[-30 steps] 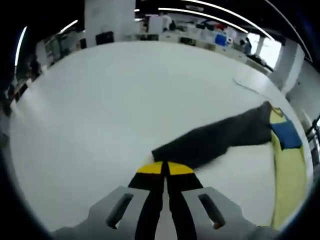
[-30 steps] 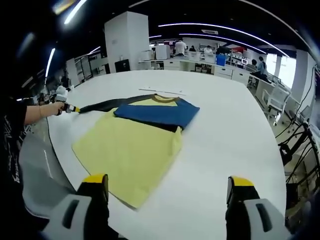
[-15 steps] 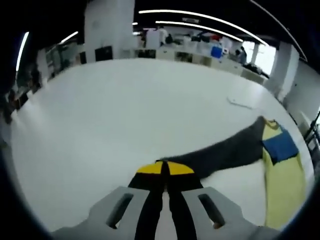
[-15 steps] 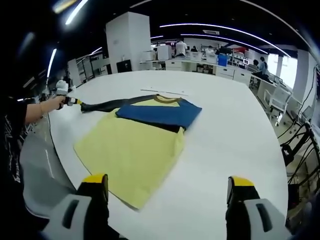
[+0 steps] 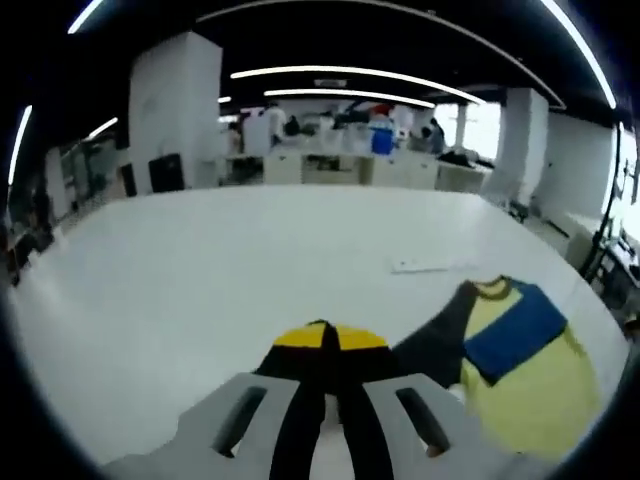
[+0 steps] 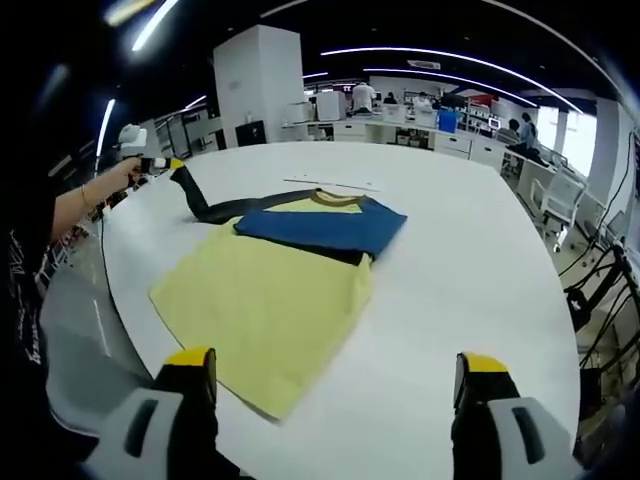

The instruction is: Fold the garment on the visible template until the final outline fits inside the template.

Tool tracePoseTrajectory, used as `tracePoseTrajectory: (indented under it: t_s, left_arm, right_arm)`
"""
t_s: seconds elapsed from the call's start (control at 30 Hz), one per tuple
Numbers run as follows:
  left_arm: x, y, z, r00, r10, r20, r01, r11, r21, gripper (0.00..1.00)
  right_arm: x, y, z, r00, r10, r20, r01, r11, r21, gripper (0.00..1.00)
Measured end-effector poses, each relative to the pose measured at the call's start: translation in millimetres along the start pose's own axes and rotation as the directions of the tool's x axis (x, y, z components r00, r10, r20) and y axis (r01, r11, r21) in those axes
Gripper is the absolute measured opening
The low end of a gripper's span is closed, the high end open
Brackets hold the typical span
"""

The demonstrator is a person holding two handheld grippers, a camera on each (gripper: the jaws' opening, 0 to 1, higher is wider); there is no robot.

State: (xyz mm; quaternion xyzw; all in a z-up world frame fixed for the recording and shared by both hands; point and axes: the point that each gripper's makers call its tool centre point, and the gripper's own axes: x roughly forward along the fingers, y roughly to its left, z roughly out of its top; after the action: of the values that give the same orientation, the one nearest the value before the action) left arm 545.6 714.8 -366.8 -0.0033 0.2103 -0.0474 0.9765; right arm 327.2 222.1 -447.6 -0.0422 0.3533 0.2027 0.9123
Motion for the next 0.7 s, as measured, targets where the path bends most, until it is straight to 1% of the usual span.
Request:
tracePoseTrajectory:
  t_s: [0.1,0.23,0.27,0.37,0.53,0.6,0.67,0.7]
  left_arm:
    - [5.2,-19.8,16.0,0.999,-0.040,0.029,0.039,0.999,0.030,0.00]
    - [11.5,-39.1,29.1,0.996,-0.080,0.046,0.078,0.996,0.047,0.00]
    - [12.2,-40.9,30.2,0.995,-0.084,0.048,0.082,0.995,0.049,0.00]
    - [15.6,-56.9,37.4,0.992,-0.112,0.057,0.109,0.992,0.065,0.00]
    - [25.4,-88.9,49.4,0.984,-0.168,0.065,0.161,0.982,0.096,0.00]
    - [28.7,-104.7,56.0,0.978,-0.194,0.075,0.186,0.977,0.104,0.00]
    - [31.9,-117.3,59.7,0.976,-0.206,0.072,0.197,0.973,0.118,0.00]
    - [32.5,-119.6,60.4,0.975,-0.210,0.072,0.200,0.972,0.122,0.00]
  right_arm:
    - [-0.1,0.1,0.3,1.000,0.001,0.003,-0.001,1.000,0.001,0.99]
    - [-1.6,0.0,0.7,1.000,0.005,0.007,-0.005,1.000,-0.002,0.99]
    - [-2.2,-0.3,0.9,1.000,0.006,0.009,-0.006,1.000,-0.003,0.99]
    - [-3.3,-0.6,1.8,1.000,0.009,0.015,-0.009,1.000,-0.005,0.99]
    - [-4.3,0.1,3.4,0.999,0.020,0.026,-0.020,1.000,-0.010,0.99]
    - [-4.2,1.3,4.1,0.999,0.028,0.030,-0.028,1.000,-0.014,0.99]
    - [-3.9,3.5,4.3,0.999,0.042,0.029,-0.041,0.999,-0.018,0.99]
    - [-3.8,4.0,4.3,0.999,0.044,0.028,-0.043,0.999,-0.021,0.99]
